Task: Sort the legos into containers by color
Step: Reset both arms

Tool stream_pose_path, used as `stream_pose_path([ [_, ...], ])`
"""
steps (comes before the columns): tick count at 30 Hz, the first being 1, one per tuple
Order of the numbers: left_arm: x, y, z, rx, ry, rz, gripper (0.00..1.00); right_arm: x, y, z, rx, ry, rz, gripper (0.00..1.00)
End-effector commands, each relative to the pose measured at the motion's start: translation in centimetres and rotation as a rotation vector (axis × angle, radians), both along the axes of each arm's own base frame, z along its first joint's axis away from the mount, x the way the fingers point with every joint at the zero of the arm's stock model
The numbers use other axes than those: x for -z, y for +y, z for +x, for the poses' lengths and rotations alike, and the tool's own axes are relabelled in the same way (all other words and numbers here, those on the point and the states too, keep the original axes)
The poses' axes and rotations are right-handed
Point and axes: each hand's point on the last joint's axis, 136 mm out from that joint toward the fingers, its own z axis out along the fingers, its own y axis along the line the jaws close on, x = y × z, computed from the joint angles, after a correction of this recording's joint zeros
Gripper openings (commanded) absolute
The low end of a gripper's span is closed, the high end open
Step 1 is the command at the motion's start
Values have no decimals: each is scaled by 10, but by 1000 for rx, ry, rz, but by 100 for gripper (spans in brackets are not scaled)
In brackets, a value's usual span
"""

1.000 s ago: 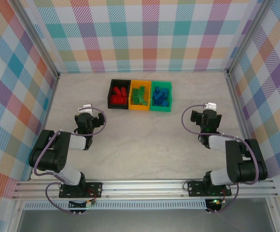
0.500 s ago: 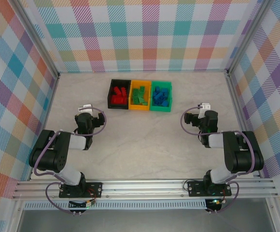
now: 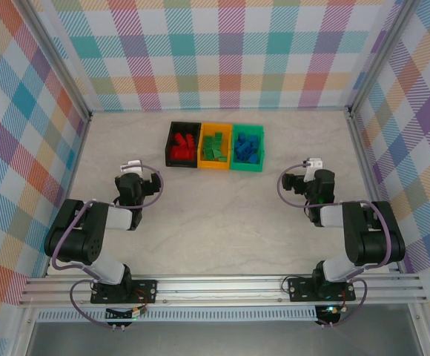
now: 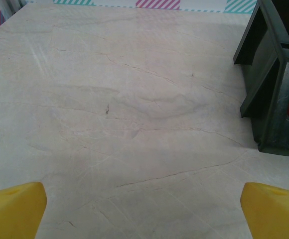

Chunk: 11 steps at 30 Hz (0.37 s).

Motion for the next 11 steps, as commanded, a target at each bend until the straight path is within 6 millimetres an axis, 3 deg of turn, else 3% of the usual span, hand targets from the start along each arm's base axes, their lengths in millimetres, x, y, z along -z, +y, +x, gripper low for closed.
stream_pose_path([
  [1,-5,4,2,-2,-24,0,100,-13,-1,7,-15,-46,4,99],
  [11,-5,3,2,0,-24,0,100,-13,-1,8,-24,-43,14,99],
])
